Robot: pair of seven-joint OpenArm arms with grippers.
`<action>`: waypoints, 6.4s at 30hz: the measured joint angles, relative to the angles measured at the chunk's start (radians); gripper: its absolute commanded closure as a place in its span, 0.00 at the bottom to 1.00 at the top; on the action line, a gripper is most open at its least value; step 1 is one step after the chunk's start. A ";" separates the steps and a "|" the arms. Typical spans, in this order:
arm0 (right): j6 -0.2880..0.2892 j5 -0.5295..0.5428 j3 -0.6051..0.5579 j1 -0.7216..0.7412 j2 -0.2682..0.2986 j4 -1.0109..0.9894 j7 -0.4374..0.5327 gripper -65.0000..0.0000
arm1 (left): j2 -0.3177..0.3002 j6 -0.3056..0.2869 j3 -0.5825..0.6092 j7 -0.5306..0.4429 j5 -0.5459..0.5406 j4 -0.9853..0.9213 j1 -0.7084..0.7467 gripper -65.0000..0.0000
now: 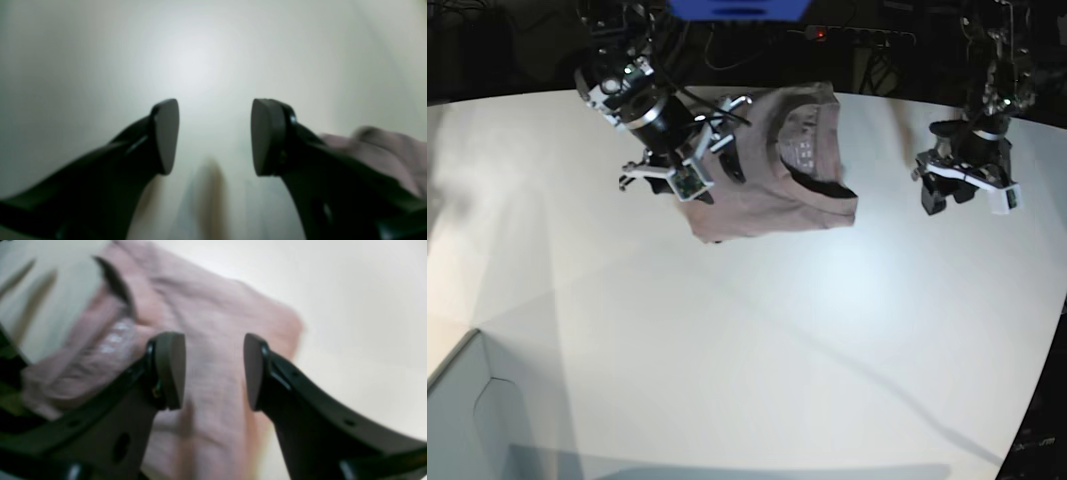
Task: Layout the t-shirt on the table in an organized manner, then fold the t-shirt properly
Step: 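Lift the folded pink shirt with both grippers and lower it onto the table, then press and smooth the folded shirt's edge with the left gripper, then release the shirt and raise both grippers away from it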
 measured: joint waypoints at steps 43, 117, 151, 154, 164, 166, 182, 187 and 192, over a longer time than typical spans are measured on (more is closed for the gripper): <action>0.002 0.000 0.181 0.004 0.018 0.052 -0.001 0.56 | 0.208 -0.042 0.078 0.422 -0.040 -0.172 -0.153 1.00; 0.002 0.004 0.624 0.006 -0.023 0.052 0.000 0.56 | 0.246 -0.010 1.159 0.196 0.350 -0.618 -0.853 1.00; 0.002 0.006 0.711 -0.039 -0.034 0.052 0.000 0.56 | 0.408 -0.023 1.557 0.013 0.504 -0.806 -1.011 0.81; 0.002 0.006 0.711 -0.038 -0.034 0.052 0.000 0.56 | 0.407 -0.023 1.555 0.012 0.525 -0.806 -1.012 0.58; 0.002 0.004 0.711 -0.035 -0.034 0.052 0.000 0.56 | 0.410 -0.023 1.390 0.016 0.545 -0.668 -1.012 0.32; 0.002 0.005 0.708 -0.032 -0.033 0.052 0.001 0.57 | 0.401 -0.023 1.320 0.016 0.550 -0.615 -1.009 0.32; 0.002 0.007 0.568 0.134 -0.031 -0.080 -0.005 1.00 | 0.038 -0.002 0.378 0.030 0.554 -0.082 -0.481 0.32; 0.002 0.007 0.567 0.134 -0.032 -0.101 0.000 1.00 | 0.027 -0.007 0.166 0.028 0.550 -0.030 -0.327 0.32; 0.001 0.008 0.568 0.108 -0.031 -0.115 0.005 1.00 | 0.036 -0.008 0.048 0.028 0.547 -0.030 -0.252 0.32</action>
